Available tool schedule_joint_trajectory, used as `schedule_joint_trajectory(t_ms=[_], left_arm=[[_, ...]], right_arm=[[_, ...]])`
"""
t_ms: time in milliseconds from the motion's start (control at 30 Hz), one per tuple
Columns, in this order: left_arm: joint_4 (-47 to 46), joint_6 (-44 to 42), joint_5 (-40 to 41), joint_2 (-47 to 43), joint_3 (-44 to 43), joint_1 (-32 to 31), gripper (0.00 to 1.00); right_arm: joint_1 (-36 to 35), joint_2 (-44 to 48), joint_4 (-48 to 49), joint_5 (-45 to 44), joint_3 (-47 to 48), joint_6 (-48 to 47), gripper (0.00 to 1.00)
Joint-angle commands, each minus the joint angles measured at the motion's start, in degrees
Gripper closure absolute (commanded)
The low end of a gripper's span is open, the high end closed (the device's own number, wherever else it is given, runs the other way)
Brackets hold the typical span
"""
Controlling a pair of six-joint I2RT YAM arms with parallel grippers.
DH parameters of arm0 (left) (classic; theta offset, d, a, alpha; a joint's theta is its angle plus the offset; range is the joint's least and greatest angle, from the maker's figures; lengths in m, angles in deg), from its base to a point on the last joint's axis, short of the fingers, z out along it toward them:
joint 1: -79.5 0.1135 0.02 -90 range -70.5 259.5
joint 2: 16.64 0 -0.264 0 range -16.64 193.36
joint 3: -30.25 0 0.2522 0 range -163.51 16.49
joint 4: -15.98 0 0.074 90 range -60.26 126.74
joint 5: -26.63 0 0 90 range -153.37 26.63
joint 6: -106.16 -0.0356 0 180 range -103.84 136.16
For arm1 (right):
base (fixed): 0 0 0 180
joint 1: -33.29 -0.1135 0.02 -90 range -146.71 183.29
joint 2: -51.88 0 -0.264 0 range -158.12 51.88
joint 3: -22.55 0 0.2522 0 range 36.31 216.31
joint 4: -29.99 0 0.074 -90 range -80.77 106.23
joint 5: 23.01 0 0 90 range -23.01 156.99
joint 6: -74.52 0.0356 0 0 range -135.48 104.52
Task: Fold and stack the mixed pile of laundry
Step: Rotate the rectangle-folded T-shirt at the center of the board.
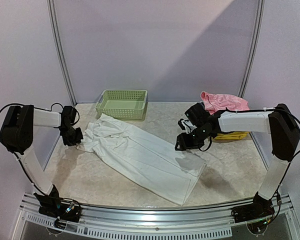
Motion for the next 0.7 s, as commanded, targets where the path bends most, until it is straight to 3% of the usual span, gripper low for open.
schedule_joint_trajectory(t_ms=[0,367,667], left_arm=[[-0.25,-0.31,0.59,1.56,-2.41,0.45,0.98],[7.26,-1.94,16.39,-3.57,-9.40,0.43,1.00],[12.54,-1.48,25.76,-0.88,-18.80,0.45,1.00]], right_arm=[[0.25,1.41,0.58,-0.96,-0.61,-0.10,0.41],[0.84,0.28,0.57,-0.52,-0.08,-0.05,0.41],[1.04,-0.47,0.76,-0.08,-0.01,-0.19,0.41]])
